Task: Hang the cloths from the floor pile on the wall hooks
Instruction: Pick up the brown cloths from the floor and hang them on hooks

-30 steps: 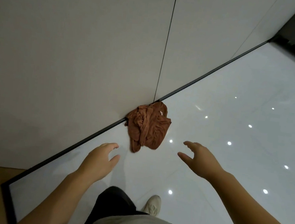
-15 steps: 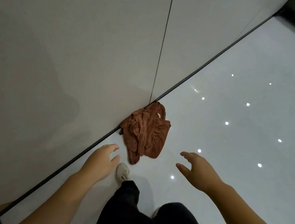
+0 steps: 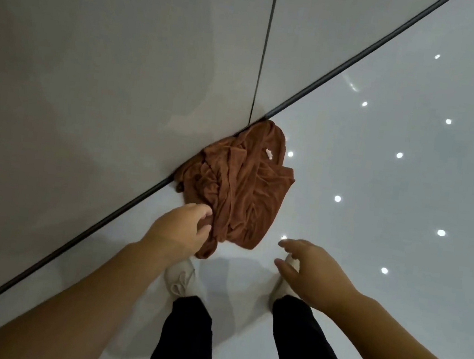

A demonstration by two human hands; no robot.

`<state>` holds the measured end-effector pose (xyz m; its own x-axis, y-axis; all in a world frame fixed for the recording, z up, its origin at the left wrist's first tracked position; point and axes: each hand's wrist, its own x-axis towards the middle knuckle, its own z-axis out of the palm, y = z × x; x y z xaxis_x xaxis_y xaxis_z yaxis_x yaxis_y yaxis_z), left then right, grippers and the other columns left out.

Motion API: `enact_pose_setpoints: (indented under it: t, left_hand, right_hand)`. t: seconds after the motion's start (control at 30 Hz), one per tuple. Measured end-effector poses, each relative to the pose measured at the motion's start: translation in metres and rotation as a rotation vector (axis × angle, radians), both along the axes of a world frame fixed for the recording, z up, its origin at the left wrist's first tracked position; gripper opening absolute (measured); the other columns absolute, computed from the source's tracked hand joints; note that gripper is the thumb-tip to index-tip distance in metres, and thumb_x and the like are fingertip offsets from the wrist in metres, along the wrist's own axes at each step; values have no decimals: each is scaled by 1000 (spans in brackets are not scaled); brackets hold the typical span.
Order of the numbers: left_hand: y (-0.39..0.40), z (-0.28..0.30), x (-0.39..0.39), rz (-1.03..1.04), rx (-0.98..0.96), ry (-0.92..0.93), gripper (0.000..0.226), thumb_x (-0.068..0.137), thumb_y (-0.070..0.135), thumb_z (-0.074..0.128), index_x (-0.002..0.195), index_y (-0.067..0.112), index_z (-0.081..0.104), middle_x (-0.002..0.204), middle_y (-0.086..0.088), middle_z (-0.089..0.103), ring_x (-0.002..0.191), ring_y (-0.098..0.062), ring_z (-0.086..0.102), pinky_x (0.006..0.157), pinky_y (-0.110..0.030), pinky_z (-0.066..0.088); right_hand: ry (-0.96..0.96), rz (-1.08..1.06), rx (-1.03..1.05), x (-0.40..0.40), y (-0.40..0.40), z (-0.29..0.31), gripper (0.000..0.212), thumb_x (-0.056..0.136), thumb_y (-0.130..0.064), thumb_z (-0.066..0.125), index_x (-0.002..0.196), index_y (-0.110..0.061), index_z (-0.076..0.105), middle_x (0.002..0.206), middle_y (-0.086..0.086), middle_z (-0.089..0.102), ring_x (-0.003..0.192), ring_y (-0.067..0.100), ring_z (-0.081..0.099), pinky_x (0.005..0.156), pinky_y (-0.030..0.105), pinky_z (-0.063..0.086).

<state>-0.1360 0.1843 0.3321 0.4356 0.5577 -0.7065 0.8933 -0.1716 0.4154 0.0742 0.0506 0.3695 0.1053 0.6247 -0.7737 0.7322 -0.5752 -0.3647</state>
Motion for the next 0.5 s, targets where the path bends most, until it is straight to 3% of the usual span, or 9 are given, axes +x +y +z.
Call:
enact_pose_setpoints:
  t: [0.13, 0.3, 0.5]
  left_hand:
    - [-6, -127, 20, 49, 30, 24, 30, 90, 24, 57, 119, 17, 58, 116, -2, 60, 105, -22, 58, 89, -36, 48]
    - [-13, -269, 43, 55, 84, 145, 36, 92, 32, 54, 124, 14, 52, 122, -6, 55, 109, -24, 55, 87, -34, 44]
    - [-23, -374, 51, 38, 249, 285, 66, 81, 49, 66, 129, 13, 39, 128, -11, 45, 114, -29, 49, 83, -38, 46]
  right_hand:
    - [4, 33, 1, 29, 34, -119, 35, 95, -38, 49, 126, -23, 55, 122, -3, 61, 104, 14, 59, 89, 24, 45]
    - [15, 26, -22, 35, 49, -270, 23, 96, -26, 49, 109, -12, 63, 103, 5, 68, 88, 18, 64, 73, 18, 44]
    - [60, -129, 37, 19, 38, -359, 25, 95, -22, 45, 102, -10, 66, 94, 7, 69, 82, 22, 65, 70, 21, 47]
